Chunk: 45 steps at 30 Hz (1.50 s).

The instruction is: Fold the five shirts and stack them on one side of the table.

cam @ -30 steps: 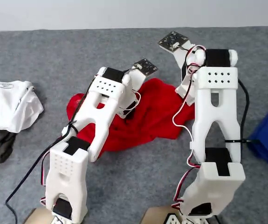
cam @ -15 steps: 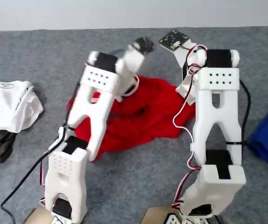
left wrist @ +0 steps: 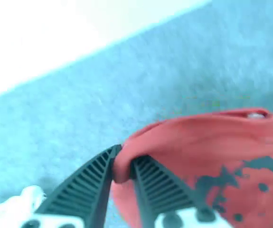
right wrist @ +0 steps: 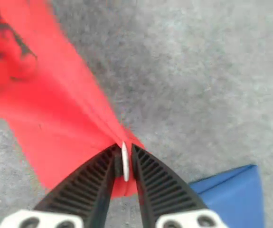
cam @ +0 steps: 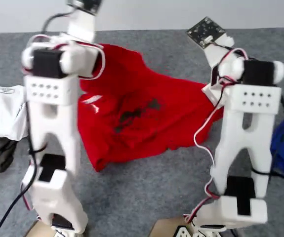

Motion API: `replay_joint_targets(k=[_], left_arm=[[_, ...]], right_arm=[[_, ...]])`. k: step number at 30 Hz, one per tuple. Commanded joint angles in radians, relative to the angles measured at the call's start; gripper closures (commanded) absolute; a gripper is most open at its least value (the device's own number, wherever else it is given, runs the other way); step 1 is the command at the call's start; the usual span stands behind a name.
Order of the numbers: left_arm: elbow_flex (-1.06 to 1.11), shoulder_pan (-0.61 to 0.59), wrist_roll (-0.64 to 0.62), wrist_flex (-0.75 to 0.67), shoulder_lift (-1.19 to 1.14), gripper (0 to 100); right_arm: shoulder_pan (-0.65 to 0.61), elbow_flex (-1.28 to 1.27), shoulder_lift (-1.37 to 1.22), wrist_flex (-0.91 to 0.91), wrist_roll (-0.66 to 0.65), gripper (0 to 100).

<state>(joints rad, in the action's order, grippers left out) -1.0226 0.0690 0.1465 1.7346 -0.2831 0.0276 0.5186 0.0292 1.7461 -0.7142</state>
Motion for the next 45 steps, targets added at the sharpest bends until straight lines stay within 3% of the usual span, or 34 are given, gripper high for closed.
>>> replay_joint_targets(k=[1,14,21,31,36,41,45], left_arm=[[-0.036,-0.026,-0.009,0.018,0.163,99],[-0.036,-0.043,0.002,-0.041,0.525,100],[-0.036,-0.043,0.114,-0.141,0.663,100],[-0.030,-0.044,0.152,-0.140,0.786,100],[-0.008,-0.044,0.152,-0.138,0.781,100],[0.170,-0.063,0.150,-0.150,0.721,100],[0.317,-0.121,0.146,-0.290,0.624,100]], right_arm=[[0.016,0.014,0.133,-0.036,-0.054,98.8],[0.013,0.014,0.409,-0.245,-0.210,98.8],[0.015,0.014,0.503,-0.392,-0.230,98.8],[0.019,0.014,0.625,-0.401,-0.299,98.8],[0.021,0.006,0.602,-0.394,-0.333,98.8],[0.021,0.006,0.484,-0.394,-0.330,98.8],[0.021,0.006,0.337,-0.424,-0.313,98.8]])
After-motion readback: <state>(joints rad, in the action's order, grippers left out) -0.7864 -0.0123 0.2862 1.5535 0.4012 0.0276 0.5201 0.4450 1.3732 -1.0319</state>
